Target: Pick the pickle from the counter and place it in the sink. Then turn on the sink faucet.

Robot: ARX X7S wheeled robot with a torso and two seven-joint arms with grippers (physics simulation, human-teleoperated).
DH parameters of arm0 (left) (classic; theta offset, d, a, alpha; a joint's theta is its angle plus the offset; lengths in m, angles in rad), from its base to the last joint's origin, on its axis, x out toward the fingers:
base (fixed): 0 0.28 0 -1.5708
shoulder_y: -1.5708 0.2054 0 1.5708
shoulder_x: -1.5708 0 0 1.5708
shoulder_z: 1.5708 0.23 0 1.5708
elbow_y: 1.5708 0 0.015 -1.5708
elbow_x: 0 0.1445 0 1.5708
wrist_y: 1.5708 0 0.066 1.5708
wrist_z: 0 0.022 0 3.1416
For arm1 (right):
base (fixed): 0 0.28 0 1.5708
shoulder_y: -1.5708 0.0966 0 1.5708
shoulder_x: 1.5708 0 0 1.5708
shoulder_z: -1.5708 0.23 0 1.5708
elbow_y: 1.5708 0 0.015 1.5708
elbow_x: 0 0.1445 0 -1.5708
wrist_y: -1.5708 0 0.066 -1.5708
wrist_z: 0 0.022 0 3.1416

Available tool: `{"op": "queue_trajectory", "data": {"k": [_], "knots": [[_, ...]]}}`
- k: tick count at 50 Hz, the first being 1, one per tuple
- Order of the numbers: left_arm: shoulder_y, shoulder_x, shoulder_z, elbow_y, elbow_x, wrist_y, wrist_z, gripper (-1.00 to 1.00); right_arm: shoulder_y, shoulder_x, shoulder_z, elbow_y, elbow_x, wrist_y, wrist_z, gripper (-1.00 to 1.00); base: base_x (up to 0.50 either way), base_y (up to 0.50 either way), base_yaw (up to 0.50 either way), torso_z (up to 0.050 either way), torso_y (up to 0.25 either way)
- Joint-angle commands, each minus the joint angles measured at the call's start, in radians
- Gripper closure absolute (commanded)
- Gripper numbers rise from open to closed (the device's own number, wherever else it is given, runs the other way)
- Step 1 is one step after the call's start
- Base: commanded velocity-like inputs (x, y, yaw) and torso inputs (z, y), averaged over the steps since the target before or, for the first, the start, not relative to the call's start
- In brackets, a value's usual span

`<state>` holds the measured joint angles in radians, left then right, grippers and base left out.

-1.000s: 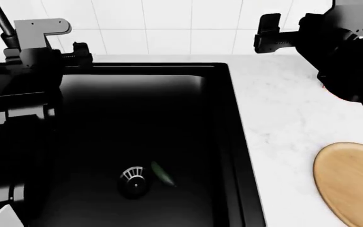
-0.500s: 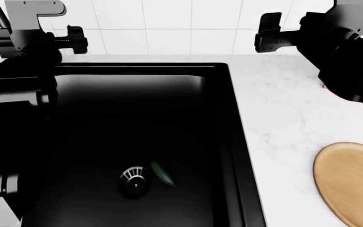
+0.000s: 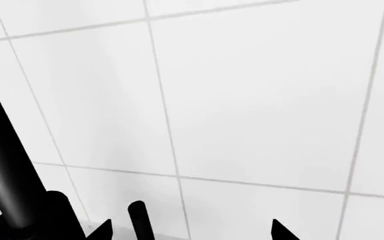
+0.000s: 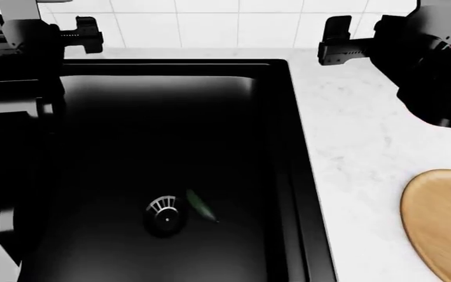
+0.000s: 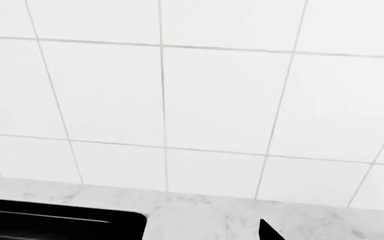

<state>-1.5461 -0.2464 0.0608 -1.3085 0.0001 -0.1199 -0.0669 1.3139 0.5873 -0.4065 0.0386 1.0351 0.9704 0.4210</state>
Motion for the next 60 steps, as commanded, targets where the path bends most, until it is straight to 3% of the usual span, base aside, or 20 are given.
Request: {"op": "queue_trajectory", "data": {"k": [1,38,60], "knots": [[-0.004,-0.008,-0.008,0.0,-0.003,0.013,-0.028,-1.0,-0.005,-0.001,-0.003,-0.001,-0.001,-0.004,0.0,-1.0,0.0,0.0,0.0,0.0,0.0],[0.025,-0.004,-0.017,0.0,-0.001,0.012,-0.044,-1.0,-0.021,0.009,-0.002,-0.001,0.004,-0.018,-0.004,-1.0,0.0,0.0,0.0,0.0,-0.026],[0.069,0.056,-0.032,0.0,-0.002,0.055,0.067,-1.0,-0.041,0.02,0.0,-0.003,0.0,-0.033,-0.004,-1.0,0.0,0.0,0.0,0.0,0.0]]}}
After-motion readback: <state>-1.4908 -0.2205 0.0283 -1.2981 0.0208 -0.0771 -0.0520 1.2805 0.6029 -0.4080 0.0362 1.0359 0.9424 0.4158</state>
